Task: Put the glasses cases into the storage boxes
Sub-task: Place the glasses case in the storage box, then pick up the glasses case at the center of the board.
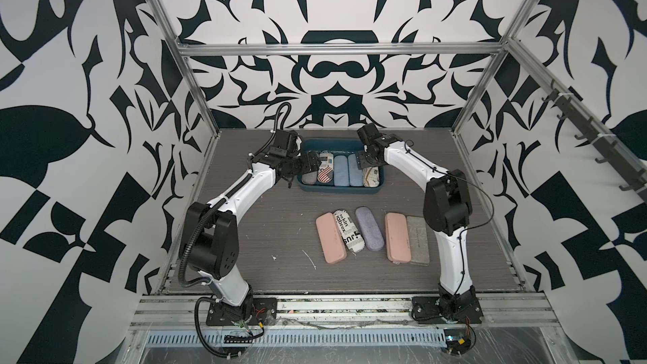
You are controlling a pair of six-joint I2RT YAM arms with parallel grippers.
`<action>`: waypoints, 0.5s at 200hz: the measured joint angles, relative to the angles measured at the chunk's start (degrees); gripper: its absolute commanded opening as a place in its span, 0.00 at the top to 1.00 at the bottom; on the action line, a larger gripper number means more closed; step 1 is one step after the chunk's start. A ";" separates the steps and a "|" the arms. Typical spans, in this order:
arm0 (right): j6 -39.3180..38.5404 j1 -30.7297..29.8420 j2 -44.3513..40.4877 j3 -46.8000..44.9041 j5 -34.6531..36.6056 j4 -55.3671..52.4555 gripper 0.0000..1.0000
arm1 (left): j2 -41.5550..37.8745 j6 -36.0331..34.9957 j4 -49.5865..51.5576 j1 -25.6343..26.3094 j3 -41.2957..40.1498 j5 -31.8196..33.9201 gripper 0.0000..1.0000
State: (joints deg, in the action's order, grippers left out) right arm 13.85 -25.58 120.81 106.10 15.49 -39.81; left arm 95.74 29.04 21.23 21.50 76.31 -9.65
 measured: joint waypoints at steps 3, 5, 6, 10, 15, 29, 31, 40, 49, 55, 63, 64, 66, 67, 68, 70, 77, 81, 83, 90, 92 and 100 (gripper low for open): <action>0.00 0.00 -0.81 -0.26 -0.26 0.13 0.19 | 0.00 0.02 0.00 0.00 0.00 -0.07 0.16; 0.00 0.00 -1.36 -0.46 -0.39 0.28 0.19 | 0.00 0.04 0.00 0.00 0.00 -0.09 0.16; 0.00 0.00 -1.55 -0.52 -0.48 0.33 0.19 | 0.00 0.04 0.00 0.00 0.00 -0.09 0.16; 0.02 0.00 -2.73 -0.85 -0.83 0.68 0.19 | 0.00 0.11 0.00 0.00 0.00 -0.20 0.16; 0.02 -0.02 -4.17 -1.33 -1.31 1.22 0.19 | 0.00 0.13 0.02 0.00 0.00 -0.31 0.16; -0.04 -0.24 -8.63 -3.17 -2.80 2.86 0.19 | 0.00 0.22 0.00 0.00 0.00 -0.61 0.16; -0.04 -0.35 -9.60 -3.69 -3.02 3.26 0.19 | 0.00 0.26 0.00 0.00 0.00 -0.66 0.16; -0.09 -0.79 -12.50 -5.31 -3.96 4.15 0.19 | 0.00 0.39 -0.02 0.00 0.00 -0.74 0.16; -0.13 -1.40 -15.37 -7.26 -5.01 5.03 0.19 | 0.00 0.57 0.00 0.00 0.00 -0.79 0.16; -0.13 -2.10 -17.51 -9.01 -5.70 5.66 0.19 | 0.00 0.63 0.00 0.00 0.00 -0.79 0.16; -0.11 -3.02 -19.96 -11.32 -6.69 6.29 0.19 | 0.00 0.79 0.00 0.00 0.00 -0.76 0.16; -0.11 -3.21 -20.44 -11.80 -6.91 6.38 0.19 | 0.00 0.79 0.00 0.00 0.00 -0.76 0.16; -0.11 -3.54 -21.11 -12.55 -7.13 6.54 0.19 | 0.00 0.81 0.00 0.00 0.00 -0.74 0.16; -0.11 -3.65 -21.31 -12.76 -7.26 6.56 0.19 | 0.00 0.81 0.00 0.00 0.00 -0.74 0.16; -0.11 -3.76 -21.53 -12.98 -7.39 6.58 0.19 | 0.00 0.83 0.00 0.00 0.00 -0.74 0.16; -0.09 -4.13 -22.21 -13.73 -7.76 6.64 0.19 | 0.00 0.90 0.00 0.00 0.00 -0.74 0.16; -0.09 -5.33 -24.17 -16.13 -8.50 7.04 0.19 | 0.00 1.03 0.02 0.00 0.00 -0.70 0.16; -0.07 -5.95 -25.05 -17.33 -8.87 7.10 0.19 | 0.00 1.05 0.00 0.00 0.00 -0.68 0.16; -0.07 -6.34 -25.53 -17.99 -9.03 7.02 0.19 | 0.00 1.09 0.00 0.00 0.00 -0.68 0.16; -0.02 -7.78 -27.15 -20.37 -9.40 7.10 0.19 | 0.00 1.25 0.00 0.00 0.00 -0.68 0.16; -0.02 -8.22 -27.58 -21.09 -9.35 7.17 0.19 | -0.02 1.31 0.00 0.00 -0.02 -0.68 0.16; 0.17 -9.42 -28.98 -23.41 -9.57 7.08 0.19 | -0.09 1.57 0.00 0.00 -0.09 -0.68 0.16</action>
State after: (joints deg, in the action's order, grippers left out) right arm 14.02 -35.00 91.83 82.70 5.91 -32.73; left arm 95.66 30.61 21.23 21.50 76.23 -10.33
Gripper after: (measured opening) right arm 0.810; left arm 0.841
